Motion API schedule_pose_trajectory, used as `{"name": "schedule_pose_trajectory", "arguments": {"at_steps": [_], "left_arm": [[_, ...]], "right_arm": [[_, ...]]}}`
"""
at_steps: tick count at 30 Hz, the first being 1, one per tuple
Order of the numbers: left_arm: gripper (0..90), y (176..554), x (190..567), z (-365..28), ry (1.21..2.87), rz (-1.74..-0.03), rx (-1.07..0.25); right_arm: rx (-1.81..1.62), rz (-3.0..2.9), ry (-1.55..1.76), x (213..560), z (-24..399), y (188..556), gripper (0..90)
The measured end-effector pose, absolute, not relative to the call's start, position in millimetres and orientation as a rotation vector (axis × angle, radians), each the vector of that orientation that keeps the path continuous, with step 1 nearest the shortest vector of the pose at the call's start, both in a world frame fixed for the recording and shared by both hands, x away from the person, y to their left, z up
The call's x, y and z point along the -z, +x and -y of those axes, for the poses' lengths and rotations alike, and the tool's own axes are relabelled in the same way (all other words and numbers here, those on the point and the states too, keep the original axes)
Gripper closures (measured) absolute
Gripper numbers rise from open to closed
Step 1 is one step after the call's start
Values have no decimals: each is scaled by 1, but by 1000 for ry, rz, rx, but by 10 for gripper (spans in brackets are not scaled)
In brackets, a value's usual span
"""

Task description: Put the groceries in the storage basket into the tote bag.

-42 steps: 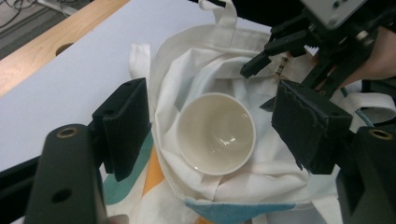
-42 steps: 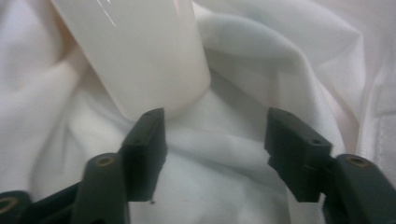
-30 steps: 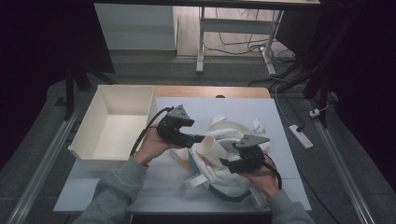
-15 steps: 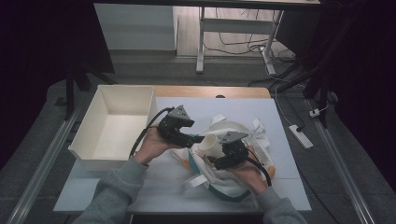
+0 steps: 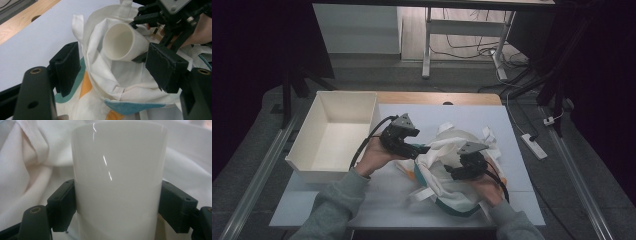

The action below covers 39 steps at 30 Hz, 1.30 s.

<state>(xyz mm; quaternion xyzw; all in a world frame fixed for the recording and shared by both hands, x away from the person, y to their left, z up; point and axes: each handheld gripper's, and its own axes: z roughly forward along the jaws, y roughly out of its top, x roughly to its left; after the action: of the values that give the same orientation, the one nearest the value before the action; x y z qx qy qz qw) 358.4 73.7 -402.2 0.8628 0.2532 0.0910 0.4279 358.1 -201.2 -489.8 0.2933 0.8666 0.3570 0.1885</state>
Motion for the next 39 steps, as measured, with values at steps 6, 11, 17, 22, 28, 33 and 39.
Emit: {"name": "schedule_pose_trajectory", "arguments": {"at_steps": [6,11,17,22,28,33,39], "left_arm": [[279,358,403,-73,2162,-630,-229],[278,358,402,-75,2163,-632,-232],[279,358,403,-75,2163,-634,-236],[277,358,403,-75,2166,-628,-237],[278,357,402,-75,2159,-629,-239],[279,358,402,-76,2156,-633,-240],[278,357,401,-76,2154,-630,-243]], "right_arm": [[-1037,-2447,872,486,222,354,228],[-1015,-2467,876,482,231,347,228],[-1005,-2464,883,482,241,338,230],[-1037,-2411,854,486,236,336,233],[-1042,-2398,809,485,228,340,233],[-1055,-2414,775,481,212,347,234],[-1026,-2449,788,489,196,358,233]]}}
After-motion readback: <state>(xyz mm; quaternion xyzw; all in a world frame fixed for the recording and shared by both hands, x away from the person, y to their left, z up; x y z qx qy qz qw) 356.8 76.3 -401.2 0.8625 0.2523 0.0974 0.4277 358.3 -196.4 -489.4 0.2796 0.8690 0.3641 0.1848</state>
